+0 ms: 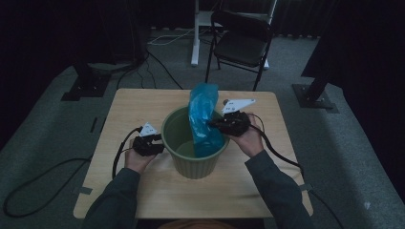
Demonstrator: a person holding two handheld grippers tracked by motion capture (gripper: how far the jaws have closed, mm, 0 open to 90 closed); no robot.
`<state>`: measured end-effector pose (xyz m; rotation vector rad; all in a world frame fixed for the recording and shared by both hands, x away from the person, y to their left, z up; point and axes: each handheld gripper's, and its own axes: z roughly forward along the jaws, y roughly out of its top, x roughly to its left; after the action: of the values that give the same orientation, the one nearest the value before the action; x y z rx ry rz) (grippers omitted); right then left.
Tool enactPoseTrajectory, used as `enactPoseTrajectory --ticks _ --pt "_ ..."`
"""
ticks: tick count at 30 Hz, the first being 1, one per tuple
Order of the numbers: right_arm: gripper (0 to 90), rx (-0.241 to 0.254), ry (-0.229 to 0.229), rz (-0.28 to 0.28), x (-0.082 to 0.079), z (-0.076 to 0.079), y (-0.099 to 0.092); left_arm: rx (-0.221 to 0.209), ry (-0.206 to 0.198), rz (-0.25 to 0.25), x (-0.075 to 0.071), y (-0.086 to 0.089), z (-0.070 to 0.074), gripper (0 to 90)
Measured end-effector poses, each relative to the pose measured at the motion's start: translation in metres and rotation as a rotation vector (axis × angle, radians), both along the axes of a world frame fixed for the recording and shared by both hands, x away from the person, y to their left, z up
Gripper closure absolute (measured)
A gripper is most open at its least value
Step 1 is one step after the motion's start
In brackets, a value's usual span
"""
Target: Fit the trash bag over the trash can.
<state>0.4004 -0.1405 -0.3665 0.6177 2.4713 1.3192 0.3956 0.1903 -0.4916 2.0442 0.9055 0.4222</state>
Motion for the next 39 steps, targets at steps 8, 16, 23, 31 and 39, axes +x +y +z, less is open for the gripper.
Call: enactPoseTrajectory --ticks 8,16,23,31,39 --pt "66.8 -0.009 0.022 0.004 -0.004 -0.009 -0.009 -0.004 -0.003 0.003 0.000 0.001 0.000 52.9" --pt "57.9 0.019 0.001 0.004 -0.009 0.000 -0.020 -0.004 -0.004 0.005 -0.001 0.001 0.000 52.9" --pt "56.5 0.066 -0.012 -0.016 -0.005 0.012 -0.026 -0.003 -0.004 0.005 0.000 0.001 -0.001 52.9" --pt "88.2 0.077 0.042 0.014 0.011 0.012 -0.010 -0.020 -0.014 0.014 -0.003 0.004 0.002 52.9" --pt "89.3 -0.040 0.051 0.058 -0.002 -0.005 -0.003 -0.057 -0.037 0.036 -0.006 0.010 0.011 52.9"
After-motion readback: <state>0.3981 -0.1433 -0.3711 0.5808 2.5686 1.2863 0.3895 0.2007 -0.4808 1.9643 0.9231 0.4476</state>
